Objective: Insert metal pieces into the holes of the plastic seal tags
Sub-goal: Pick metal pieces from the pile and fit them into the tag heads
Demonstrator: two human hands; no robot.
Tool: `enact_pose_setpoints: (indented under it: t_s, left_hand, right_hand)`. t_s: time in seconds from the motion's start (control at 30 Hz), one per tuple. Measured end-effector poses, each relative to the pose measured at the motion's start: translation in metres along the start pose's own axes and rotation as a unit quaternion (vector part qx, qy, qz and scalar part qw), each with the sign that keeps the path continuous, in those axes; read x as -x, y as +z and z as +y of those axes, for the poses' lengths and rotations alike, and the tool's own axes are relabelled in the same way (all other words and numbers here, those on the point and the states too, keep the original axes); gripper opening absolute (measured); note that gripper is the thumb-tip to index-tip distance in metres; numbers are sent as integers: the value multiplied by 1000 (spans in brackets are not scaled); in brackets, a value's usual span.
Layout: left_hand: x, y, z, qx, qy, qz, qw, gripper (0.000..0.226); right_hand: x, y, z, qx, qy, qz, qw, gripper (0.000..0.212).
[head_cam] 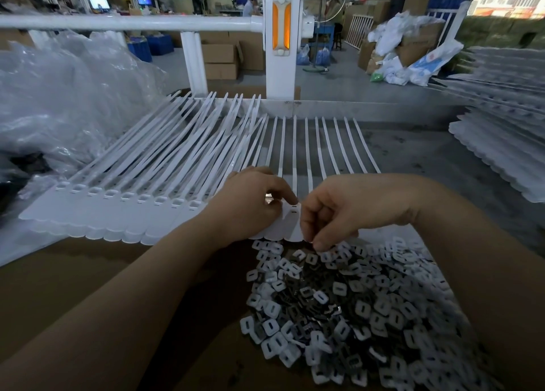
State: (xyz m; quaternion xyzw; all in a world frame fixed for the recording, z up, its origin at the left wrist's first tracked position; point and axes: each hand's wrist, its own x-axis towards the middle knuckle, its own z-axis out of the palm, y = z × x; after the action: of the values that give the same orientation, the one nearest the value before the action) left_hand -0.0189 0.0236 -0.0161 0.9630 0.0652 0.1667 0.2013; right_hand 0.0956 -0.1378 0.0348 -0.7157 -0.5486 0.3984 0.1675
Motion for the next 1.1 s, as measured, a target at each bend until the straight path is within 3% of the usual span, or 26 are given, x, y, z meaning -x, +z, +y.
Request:
enact_pose_setpoints:
  t_s: [0.13, 0.33, 0.57, 1.1]
  left_hand:
    - [1, -1, 1, 105, -11, 4, 994, 22]
    - [2, -2, 6, 181, 17, -13, 983, 19]
    - [0, 3, 8, 169, 1, -47, 985, 23]
    - [2, 4, 11, 135, 25, -41, 990, 14]
  right_hand:
    - [-2, -2, 7, -23, 13, 21, 999, 9]
    - [-9, -8, 22, -107, 41, 204, 972, 9]
    - [-14, -5, 24, -106, 73, 182, 975, 17]
    - [-17, -4, 27, -88, 54, 165, 981, 8]
